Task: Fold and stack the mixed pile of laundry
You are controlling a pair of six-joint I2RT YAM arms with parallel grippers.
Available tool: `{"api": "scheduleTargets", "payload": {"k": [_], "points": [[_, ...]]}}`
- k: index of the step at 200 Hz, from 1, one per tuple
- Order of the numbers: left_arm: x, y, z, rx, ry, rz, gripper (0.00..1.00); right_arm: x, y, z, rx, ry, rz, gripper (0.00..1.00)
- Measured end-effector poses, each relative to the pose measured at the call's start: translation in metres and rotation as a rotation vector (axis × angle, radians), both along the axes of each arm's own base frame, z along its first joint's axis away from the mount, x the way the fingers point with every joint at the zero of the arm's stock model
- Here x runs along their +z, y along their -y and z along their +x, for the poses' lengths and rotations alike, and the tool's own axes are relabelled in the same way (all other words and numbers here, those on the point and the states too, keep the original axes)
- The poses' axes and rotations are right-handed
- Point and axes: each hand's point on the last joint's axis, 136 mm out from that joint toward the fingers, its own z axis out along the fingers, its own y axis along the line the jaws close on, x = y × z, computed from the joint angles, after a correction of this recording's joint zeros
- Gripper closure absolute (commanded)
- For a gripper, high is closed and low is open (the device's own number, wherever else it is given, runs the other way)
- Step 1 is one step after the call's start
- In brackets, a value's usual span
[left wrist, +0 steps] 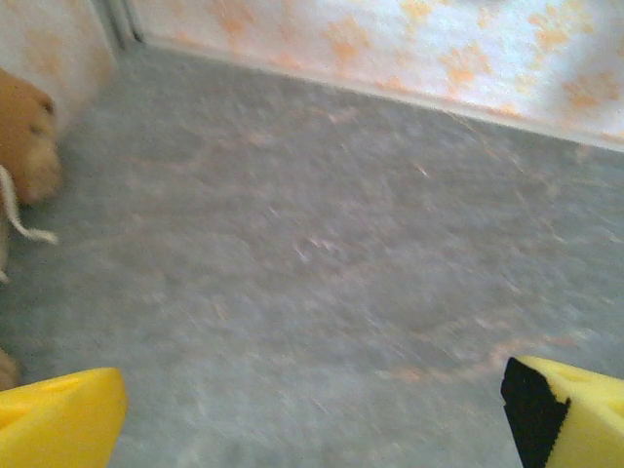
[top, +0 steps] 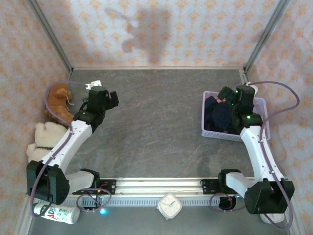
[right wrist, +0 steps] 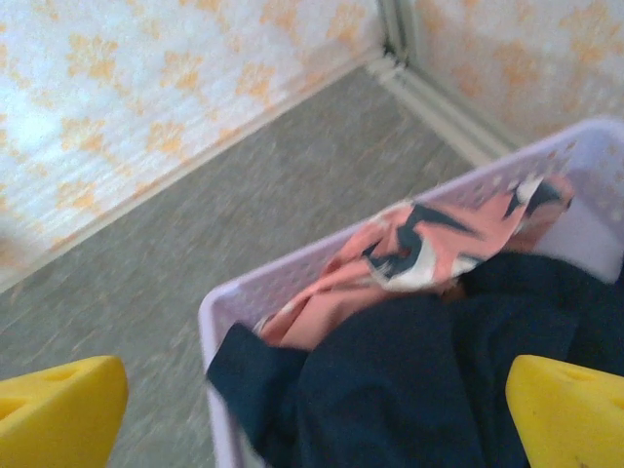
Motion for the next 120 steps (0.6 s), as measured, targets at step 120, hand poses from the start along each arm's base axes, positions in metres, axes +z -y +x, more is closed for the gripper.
{"api": "scheduleTargets", "payload": {"k": [120], "points": [[-0.058, 0.103, -0.029, -0.009, -0.218, -0.313, 0.0, -0.121, -0.012, -0.027, -0.138, -0.577, 0.098, 0.18]]}}
